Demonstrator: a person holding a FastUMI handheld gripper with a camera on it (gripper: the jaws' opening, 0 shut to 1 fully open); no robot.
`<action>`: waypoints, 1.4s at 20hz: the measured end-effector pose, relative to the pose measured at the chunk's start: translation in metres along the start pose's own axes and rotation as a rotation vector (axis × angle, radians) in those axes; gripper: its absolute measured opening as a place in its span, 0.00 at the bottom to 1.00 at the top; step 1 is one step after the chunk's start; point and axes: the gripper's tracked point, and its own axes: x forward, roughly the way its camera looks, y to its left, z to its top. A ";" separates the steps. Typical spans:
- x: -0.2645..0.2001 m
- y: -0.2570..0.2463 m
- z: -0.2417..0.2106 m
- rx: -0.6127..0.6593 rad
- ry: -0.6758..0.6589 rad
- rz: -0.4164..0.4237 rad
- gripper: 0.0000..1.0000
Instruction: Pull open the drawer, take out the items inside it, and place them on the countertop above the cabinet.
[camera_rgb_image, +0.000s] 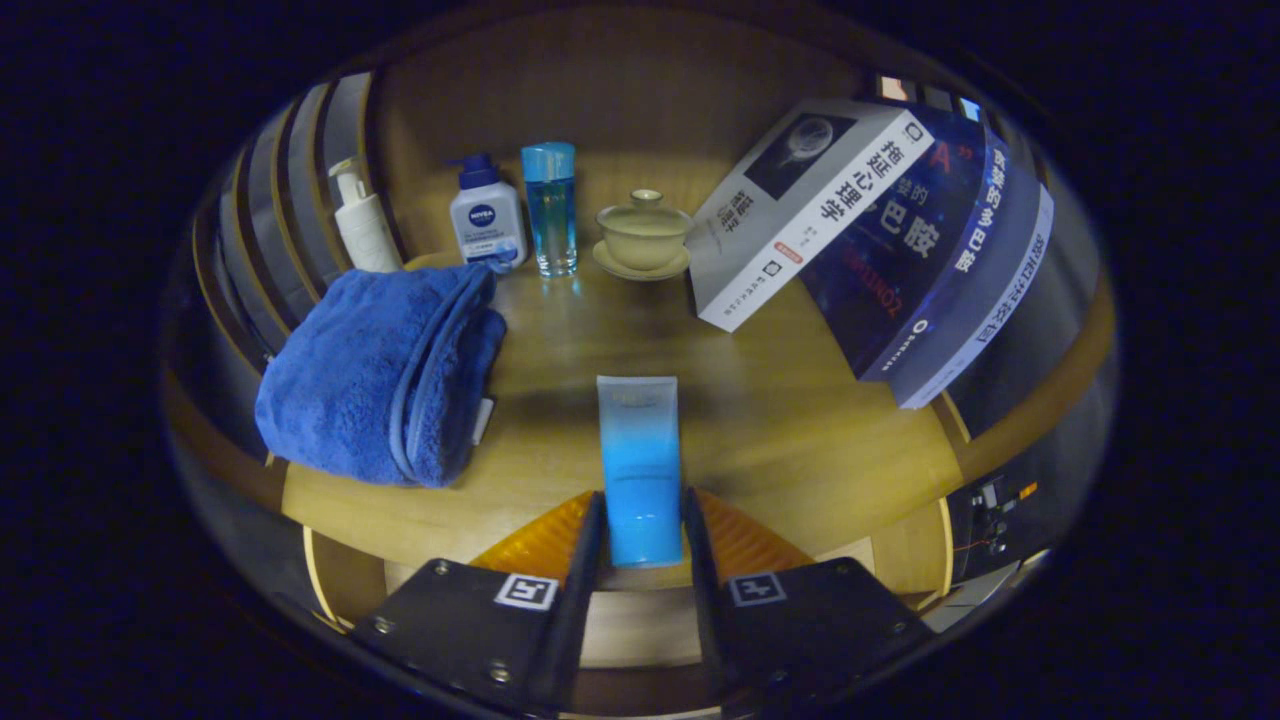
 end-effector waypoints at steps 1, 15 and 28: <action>-0.003 0.001 0.001 0.004 -0.014 0.003 0.53; -0.095 -0.004 0.001 0.059 -0.397 0.017 0.85; -0.177 -0.020 -0.094 0.114 -0.735 -0.004 0.98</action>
